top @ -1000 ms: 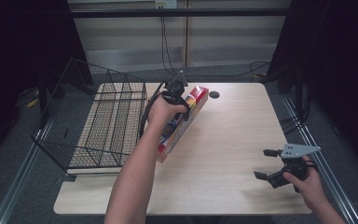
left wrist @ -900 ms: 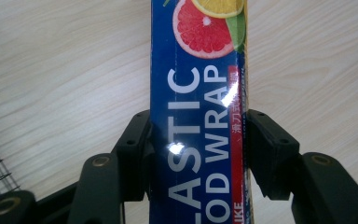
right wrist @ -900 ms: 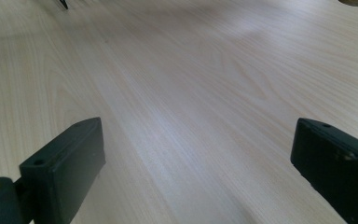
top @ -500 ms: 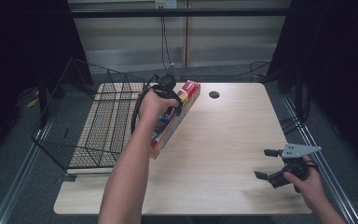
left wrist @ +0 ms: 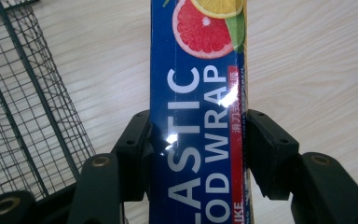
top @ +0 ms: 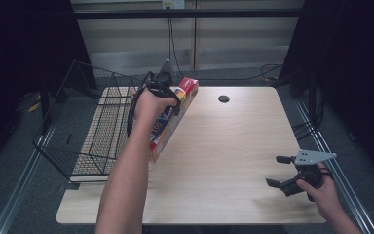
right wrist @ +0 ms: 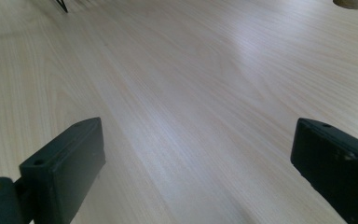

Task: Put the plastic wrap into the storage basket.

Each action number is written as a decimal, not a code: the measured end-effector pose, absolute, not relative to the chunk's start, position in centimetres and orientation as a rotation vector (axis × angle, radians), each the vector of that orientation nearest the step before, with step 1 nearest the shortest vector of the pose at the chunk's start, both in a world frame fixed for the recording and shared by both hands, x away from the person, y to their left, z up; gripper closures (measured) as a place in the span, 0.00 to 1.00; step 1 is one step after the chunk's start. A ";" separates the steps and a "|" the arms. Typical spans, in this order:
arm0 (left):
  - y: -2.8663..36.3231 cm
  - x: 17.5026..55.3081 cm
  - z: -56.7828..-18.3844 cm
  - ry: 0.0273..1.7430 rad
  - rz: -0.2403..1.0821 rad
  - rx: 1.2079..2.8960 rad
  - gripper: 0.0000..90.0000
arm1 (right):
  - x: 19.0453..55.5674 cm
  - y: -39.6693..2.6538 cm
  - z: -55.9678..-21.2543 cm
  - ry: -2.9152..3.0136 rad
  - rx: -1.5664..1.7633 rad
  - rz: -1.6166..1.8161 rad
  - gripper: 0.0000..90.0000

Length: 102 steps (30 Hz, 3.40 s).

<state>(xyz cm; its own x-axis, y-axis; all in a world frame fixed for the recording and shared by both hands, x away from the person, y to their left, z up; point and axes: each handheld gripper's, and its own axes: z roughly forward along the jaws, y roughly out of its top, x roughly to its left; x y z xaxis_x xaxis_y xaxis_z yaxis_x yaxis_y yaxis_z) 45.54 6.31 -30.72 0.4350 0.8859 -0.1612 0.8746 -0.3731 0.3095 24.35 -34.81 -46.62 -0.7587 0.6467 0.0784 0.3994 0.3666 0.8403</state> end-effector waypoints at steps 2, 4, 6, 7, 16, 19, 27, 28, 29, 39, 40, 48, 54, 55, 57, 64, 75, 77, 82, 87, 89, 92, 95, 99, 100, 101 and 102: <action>6.6 45.5 -30.4 1.506 0.048 2.359 0.52 | 24.3 -34.8 -46.6 2.367 0.935 1.342 0.03; 6.8 45.4 -30.1 1.513 0.060 2.361 0.52 | 24.4 -34.8 -46.6 2.368 0.936 1.342 0.03; 7.0 45.4 -29.8 1.517 0.069 2.357 0.52 | 24.3 -34.7 -46.6 2.368 0.937 1.339 0.03; 7.1 45.4 -29.6 1.513 0.063 2.368 0.52 | 24.3 -34.7 -46.6 2.366 0.936 1.333 0.03; 7.9 45.3 -28.6 1.529 0.066 2.329 0.52 | 24.3 -34.7 -46.6 2.361 0.940 1.337 0.03; 8.2 45.3 -28.3 1.537 0.070 2.321 0.52 | 24.3 -34.7 -46.6 2.358 0.938 1.335 0.03; 9.4 45.2 -27.4 1.578 0.069 2.303 0.52 | 24.3 -34.6 -46.6 2.380 0.930 1.331 0.03; 9.6 45.2 -27.3 1.578 0.074 2.305 0.52 | 24.3 -34.6 -46.6 2.382 0.930 1.330 0.03; 9.7 45.2 -27.2 1.585 0.071 2.306 0.52 | 24.3 -34.6 -46.6 2.376 0.932 1.329 0.03; 11.1 45.1 -26.4 1.641 0.102 2.268 0.52 | 24.3 -34.7 -46.5 2.359 0.939 1.332 0.03; 11.1 45.1 -26.4 1.641 0.102 2.268 0.52 | 24.3 -34.7 -46.5 2.360 0.938 1.332 0.03; 12.3 45.0 -25.8 1.686 0.093 2.228 0.52 | 24.2 -34.7 -46.6 2.362 0.938 1.326 0.03; 13.2 44.9 -25.2 1.690 0.116 2.225 0.52 | 24.2 -34.7 -46.5 2.357 0.940 1.329 0.03; 13.3 44.8 -25.2 1.694 0.126 2.217 0.52 | 24.2 -34.7 -46.5 2.358 0.940 1.330 0.03; 13.6 44.8 -24.9 1.698 0.120 2.215 0.52 | 24.2 -34.7 -46.5 2.360 0.938 1.328 0.03; 14.6 44.6 -24.4 1.727 0.127 2.193 0.52 | 24.2 -34.6 -46.6 2.363 0.936 1.334 0.03; 16.5 44.3 -23.9 1.771 0.151 2.155 0.52 | 24.2 -34.6 -46.6 2.354 0.939 1.331 0.03; 16.7 44.2 -23.8 1.782 0.158 2.149 0.52 | 24.2 -34.6 -46.6 2.356 0.940 1.327 0.03; 17.4 44.2 -23.7 1.799 0.170 2.142 0.52 | 24.2 -34.6 -46.6 2.363 0.943 1.327 0.03; 17.9 44.1 -23.4 1.827 0.178 2.118 0.52 | 24.2 -34.5 -46.7 2.363 0.941 1.323 0.03; 18.2 44.0 -23.2 1.835 0.183 2.112 0.52 | 24.2 -34.5 -46.7 2.366 0.938 1.328 0.03; 18.6 44.0 -23.0 1.846 0.194 2.096 0.52 | 24.2 -34.5 -46.7 2.362 0.943 1.324 0.03; 19.1 43.9 -22.8 1.857 0.209 2.086 0.52 | 24.2 -34.5 -46.7 2.365 0.939 1.328 0.03; 19.8 43.9 -22.8 1.876 0.232 2.078 0.52 | 24.2 -34.4 -46.7 2.363 0.944 1.326 0.03; 19.9 43.9 -22.8 1.886 0.239 2.068 0.52 | 24.2 -34.4 -46.7 2.364 0.943 1.326 0.03; 20.1 43.9 -22.9 1.891 0.244 2.066 0.52 | 24.2 -34.4 -46.7 2.366 0.945 1.327 0.03; 20.2 43.8 -22.9 1.905 0.239 2.051 0.52 | 24.2 -34.4 -46.8 2.367 0.946 1.329 0.03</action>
<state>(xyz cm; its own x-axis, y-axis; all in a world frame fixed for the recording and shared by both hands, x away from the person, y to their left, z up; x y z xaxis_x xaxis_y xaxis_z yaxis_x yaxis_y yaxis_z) 43.83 20.20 -22.93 0.0919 0.9907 -0.1004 0.9352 -0.0513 0.3503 24.24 -34.42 -46.75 -0.7516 0.6546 0.0814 0.4103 0.3673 0.8347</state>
